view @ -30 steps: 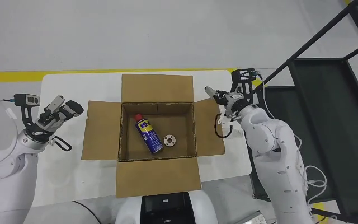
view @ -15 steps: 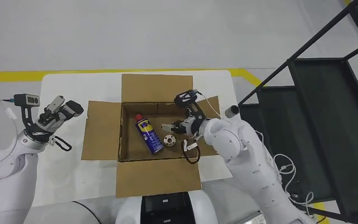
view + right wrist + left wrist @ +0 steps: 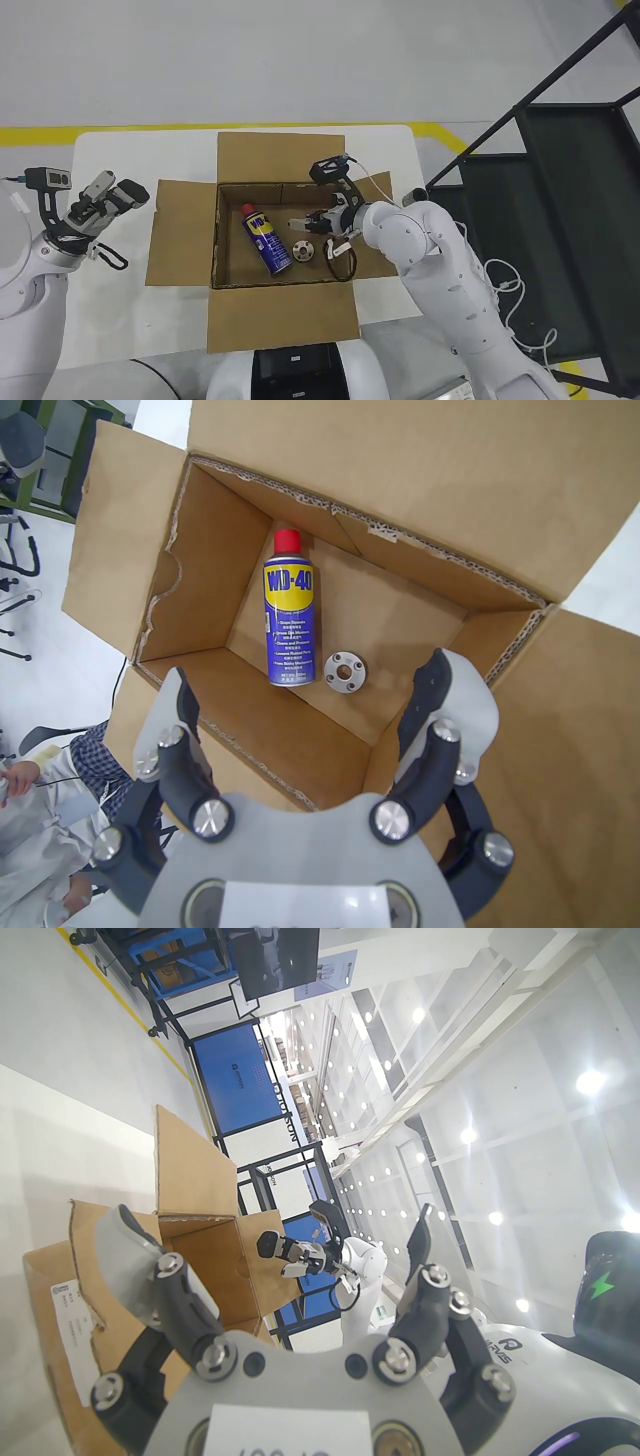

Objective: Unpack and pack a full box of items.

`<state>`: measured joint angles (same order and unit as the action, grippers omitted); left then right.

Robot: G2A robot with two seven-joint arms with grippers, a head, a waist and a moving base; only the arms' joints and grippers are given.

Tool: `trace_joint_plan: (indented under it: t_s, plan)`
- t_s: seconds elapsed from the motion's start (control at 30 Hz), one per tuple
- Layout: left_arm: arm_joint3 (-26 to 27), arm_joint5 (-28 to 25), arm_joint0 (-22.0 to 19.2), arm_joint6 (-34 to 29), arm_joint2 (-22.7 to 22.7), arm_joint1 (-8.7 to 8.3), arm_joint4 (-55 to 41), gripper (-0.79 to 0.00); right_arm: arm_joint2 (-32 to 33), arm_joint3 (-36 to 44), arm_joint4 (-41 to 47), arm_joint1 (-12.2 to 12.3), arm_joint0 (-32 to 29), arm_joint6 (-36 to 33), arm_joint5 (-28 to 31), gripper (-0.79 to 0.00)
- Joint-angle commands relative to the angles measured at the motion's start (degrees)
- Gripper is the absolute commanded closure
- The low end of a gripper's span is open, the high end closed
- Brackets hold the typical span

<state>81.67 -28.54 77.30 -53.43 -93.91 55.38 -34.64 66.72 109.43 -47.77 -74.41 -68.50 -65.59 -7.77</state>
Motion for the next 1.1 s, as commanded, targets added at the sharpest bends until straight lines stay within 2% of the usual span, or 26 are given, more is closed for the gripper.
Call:
trace_joint_plan:
  t_s: [0.0, 0.1, 0.27, 0.57, 0.67, 0.77, 1.07]
  plan:
    - [0.0, 0.0, 0.0, 0.0, 0.0, 0.00, 0.0, -0.785, 0.8, -0.4, 3.0, 0.0, -0.7, 1.2, 0.7, -0.785]
    - [0.0, 0.0, 0.0, 0.0, 0.0, 0.00, 0.0, -0.785, -0.1, -0.5, 6.8, -0.3, -0.1, 2.7, -1.7, -0.785]
    - [0.0, 0.0, 0.0, 0.0, 0.0, 0.00, 0.0, -0.785, -8.9, -4.9, 10.2, -2.1, 6.4, -0.7, -8.2, -0.785]
    - [0.0, 0.0, 0.0, 0.0, 0.0, 0.00, 0.0, -0.785, -21.3, -21.1, 12.3, -6.8, 16.5, 10.0, -23.2, -0.785]
    - [0.0, 0.0, 0.0, 0.0, 0.0, 0.00, 0.0, -0.785, -25.6, -24.9, 10.0, -8.1, 18.9, 11.5, -25.7, -0.785]
    - [0.0, 0.0, 0.0, 0.0, 0.0, 0.00, 0.0, -0.785, -29.1, -27.9, 8.3, -9.1, 20.5, 10.4, -25.0, -0.785]
    - [0.0, 0.0, 0.0, 0.0, 0.0, 0.00, 0.0, -0.785, -33.8, -32.9, 4.4, -10.9, 23.4, 7.6, -23.5, -0.785]
